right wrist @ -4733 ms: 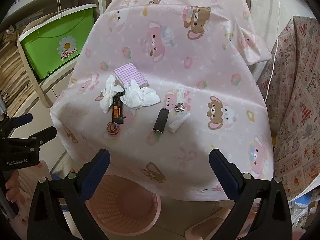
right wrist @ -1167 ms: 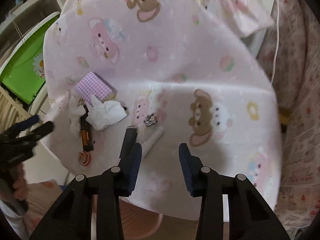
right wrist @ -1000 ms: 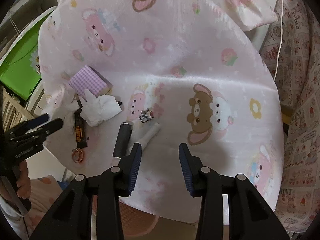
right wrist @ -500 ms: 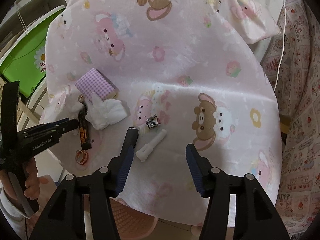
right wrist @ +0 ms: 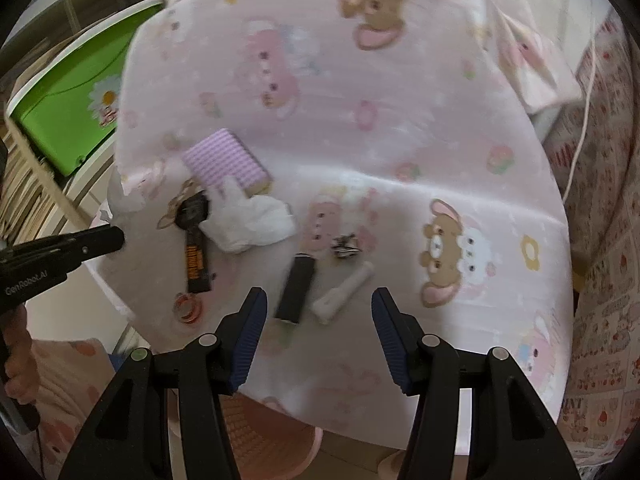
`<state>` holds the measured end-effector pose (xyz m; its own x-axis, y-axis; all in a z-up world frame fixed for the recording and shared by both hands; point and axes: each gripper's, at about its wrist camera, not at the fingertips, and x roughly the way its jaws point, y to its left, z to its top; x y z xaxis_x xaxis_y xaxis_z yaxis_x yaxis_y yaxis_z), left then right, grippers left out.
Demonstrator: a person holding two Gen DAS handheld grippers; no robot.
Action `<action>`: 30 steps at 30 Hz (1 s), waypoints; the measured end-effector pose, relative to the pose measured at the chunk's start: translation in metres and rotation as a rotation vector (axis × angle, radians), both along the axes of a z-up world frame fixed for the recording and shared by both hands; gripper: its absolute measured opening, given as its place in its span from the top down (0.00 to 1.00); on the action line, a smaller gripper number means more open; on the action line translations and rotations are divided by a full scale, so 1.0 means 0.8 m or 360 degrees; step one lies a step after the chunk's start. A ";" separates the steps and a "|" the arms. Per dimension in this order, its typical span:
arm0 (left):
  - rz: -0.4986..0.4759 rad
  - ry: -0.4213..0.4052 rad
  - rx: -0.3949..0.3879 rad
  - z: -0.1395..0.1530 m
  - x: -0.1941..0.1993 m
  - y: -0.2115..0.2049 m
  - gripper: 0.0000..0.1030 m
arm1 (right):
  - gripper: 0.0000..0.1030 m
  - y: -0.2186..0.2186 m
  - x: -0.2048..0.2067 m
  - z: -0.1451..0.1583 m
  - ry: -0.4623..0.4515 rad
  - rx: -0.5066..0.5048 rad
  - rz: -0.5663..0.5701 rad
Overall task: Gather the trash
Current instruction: 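Grasp the white tissue with the left tool while the right tool grasps the small orange rubber band, then carry both items down over the pink basket and open both tools to drop them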
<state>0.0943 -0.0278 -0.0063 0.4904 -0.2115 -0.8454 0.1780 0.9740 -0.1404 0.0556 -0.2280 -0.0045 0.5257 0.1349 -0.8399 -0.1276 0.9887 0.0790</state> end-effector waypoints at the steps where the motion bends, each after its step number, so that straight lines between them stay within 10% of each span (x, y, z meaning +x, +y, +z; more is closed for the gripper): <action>1: -0.0013 0.0007 0.0037 0.000 0.001 -0.002 0.89 | 0.45 0.005 0.000 0.000 0.0002 0.0006 0.0016; 13: 0.0102 0.0008 0.0039 -0.004 -0.010 0.034 0.88 | 0.47 0.081 0.005 -0.023 0.0115 0.0165 0.0241; 30: 0.0140 -0.0042 0.0081 0.001 -0.017 0.047 0.88 | 0.86 0.112 0.006 -0.049 0.0127 0.0121 0.0301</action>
